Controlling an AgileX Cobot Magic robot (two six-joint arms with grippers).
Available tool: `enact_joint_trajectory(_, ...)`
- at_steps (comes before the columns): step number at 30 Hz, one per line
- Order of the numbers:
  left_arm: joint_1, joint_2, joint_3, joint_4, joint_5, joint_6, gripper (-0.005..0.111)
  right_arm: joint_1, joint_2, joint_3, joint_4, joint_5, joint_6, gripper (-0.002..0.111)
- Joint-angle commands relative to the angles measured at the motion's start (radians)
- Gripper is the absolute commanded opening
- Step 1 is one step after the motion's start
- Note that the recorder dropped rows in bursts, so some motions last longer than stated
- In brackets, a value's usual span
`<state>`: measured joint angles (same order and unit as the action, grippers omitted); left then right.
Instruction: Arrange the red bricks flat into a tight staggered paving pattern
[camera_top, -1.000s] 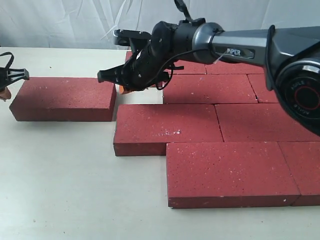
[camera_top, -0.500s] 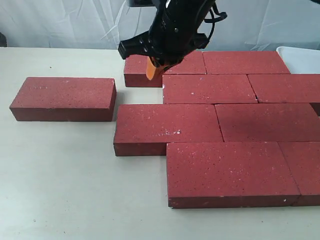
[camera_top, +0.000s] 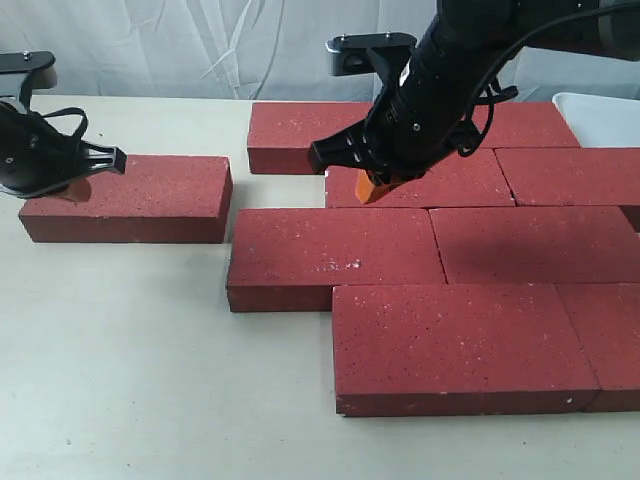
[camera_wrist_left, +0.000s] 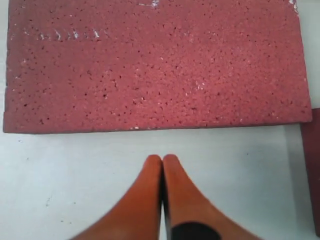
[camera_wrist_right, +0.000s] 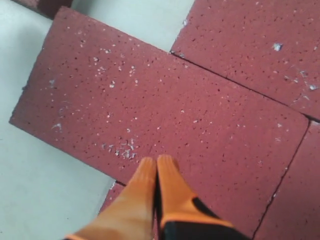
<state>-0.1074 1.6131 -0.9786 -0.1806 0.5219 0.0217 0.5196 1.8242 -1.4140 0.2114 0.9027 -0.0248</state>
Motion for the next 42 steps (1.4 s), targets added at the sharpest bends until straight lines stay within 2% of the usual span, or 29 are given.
enact_joint_trajectory(1,-0.004,0.057,0.001,-0.003,-0.059,0.003,0.0,-0.007,-0.013,0.015,0.006,-0.045,-0.001,0.0)
enact_joint_trajectory(6,-0.004,0.124,-0.026,-0.003,-0.117,0.003,0.0,-0.007,-0.013,0.015,0.006,-0.045,-0.001,0.0)
enact_joint_trajectory(15,-0.004,0.203,-0.129,-0.003,-0.125,0.003,0.0,-0.007,-0.013,0.015,0.005,-0.057,-0.001,0.0)
enact_joint_trajectory(28,-0.006,0.349,-0.202,-0.03,-0.124,0.005,0.0,-0.007,-0.013,0.015,0.005,-0.063,-0.001,0.0)
enact_joint_trajectory(42,-0.094,0.391,-0.206,-0.048,-0.159,0.008,0.0,-0.007,-0.013,0.015,0.003,-0.063,-0.001,0.0)
